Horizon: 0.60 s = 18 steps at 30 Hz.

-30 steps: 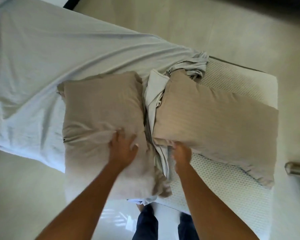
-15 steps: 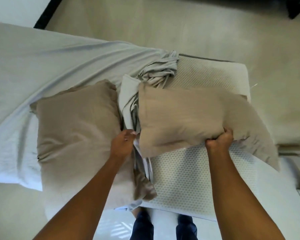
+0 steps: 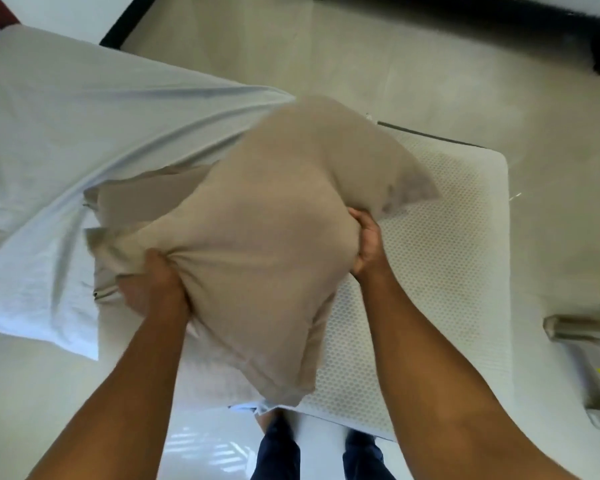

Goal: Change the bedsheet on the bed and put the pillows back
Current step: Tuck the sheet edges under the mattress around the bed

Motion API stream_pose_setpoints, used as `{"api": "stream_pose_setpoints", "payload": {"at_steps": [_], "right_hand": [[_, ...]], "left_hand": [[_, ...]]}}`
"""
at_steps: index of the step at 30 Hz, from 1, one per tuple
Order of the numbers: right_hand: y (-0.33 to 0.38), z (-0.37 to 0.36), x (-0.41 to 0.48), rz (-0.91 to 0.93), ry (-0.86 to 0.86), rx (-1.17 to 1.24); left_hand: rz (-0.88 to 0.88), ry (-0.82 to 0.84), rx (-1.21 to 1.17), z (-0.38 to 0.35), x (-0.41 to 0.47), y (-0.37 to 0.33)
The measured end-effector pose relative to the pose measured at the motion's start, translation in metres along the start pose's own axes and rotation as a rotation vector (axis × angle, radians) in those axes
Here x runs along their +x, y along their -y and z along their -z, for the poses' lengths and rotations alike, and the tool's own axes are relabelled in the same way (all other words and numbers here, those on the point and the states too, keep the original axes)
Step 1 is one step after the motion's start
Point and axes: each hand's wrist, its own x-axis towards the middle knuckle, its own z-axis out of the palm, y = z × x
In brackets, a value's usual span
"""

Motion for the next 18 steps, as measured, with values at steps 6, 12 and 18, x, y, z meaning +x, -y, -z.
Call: {"api": "stream_pose_setpoints", "payload": {"at_steps": [6,12,18], "right_hand": [[-0.087,-0.110,0.069,-0.108,0.033,-0.602],[-0.133,-0.075,0.091,0.173,-0.061,-1.411],[-0.111,0.004,0.116,0.343,-0.565,-1.246]], "left_hand": [[-0.316,-0.456,0.368,0.053,0.034,0.007],[-1.056,0.214,0.586,0.001,0.009,0.015],[-1.274,0.171,0.664,-0.028,-0.029,0.022]]}}
